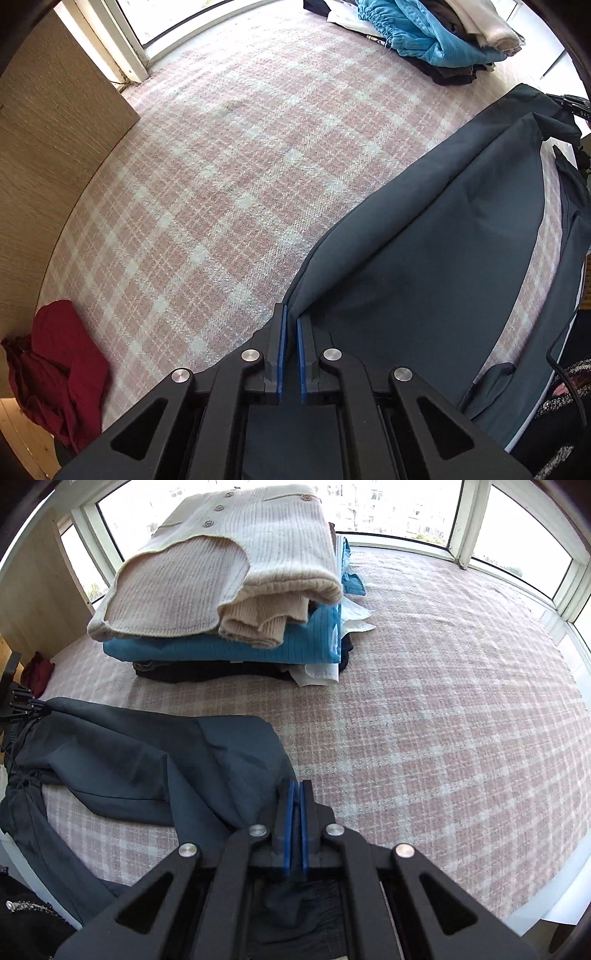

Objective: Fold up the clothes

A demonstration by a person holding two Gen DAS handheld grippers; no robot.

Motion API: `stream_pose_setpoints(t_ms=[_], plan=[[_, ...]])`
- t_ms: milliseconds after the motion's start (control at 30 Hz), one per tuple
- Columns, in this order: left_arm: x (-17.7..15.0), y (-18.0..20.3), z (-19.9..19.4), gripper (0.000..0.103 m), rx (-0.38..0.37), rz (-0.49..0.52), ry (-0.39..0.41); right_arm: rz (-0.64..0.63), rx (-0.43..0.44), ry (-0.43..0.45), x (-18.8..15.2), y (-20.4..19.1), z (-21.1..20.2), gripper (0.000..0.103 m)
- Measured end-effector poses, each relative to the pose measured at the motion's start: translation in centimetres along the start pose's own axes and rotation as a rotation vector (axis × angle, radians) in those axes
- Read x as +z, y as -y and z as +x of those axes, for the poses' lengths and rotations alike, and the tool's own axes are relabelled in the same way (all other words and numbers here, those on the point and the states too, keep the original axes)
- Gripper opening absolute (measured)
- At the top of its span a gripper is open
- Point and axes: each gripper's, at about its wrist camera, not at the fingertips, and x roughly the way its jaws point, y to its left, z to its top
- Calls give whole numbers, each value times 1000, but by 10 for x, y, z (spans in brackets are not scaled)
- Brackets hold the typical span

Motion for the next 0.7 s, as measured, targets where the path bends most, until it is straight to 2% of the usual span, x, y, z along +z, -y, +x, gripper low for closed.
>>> stream_pose_setpoints(t_ms=[100, 167, 233, 300, 367, 400, 433, 500, 633, 700], plan=[[-3, -2, 0, 4, -6, -19, 7, -32, -146, 57, 13, 3, -16, 3], [-2, -2, 4, 4, -6, -20, 0, -2, -199, 105, 26, 13, -23, 2], [-1, -1, 7, 4, 2, -16, -1, -93, -360, 258, 31, 16, -26, 3], [0, -1, 7, 5, 12, -18, 2, -135, -403, 146, 51, 34, 7, 7], [-1, -2, 1, 5, 14, -26, 15, 12, -273, 29, 53, 58, 28, 7], [-3, -1, -4, 5, 8, -22, 23, 77, -178, -12, 48, 68, 35, 7], [-7, -1, -9, 6, 3, -16, 27, 109, -125, -46, 35, 66, 43, 8], [-15, -1, -18, 10, -3, -14, 34, 82, -156, -83, 15, 58, 66, 15], [-38, -1, -37, 11, -4, -43, 48, 61, -132, -169, -17, 26, 76, 30], [-49, 0, -46, 11, -5, -57, 55, 13, -176, -185, -24, 16, 84, 30]])
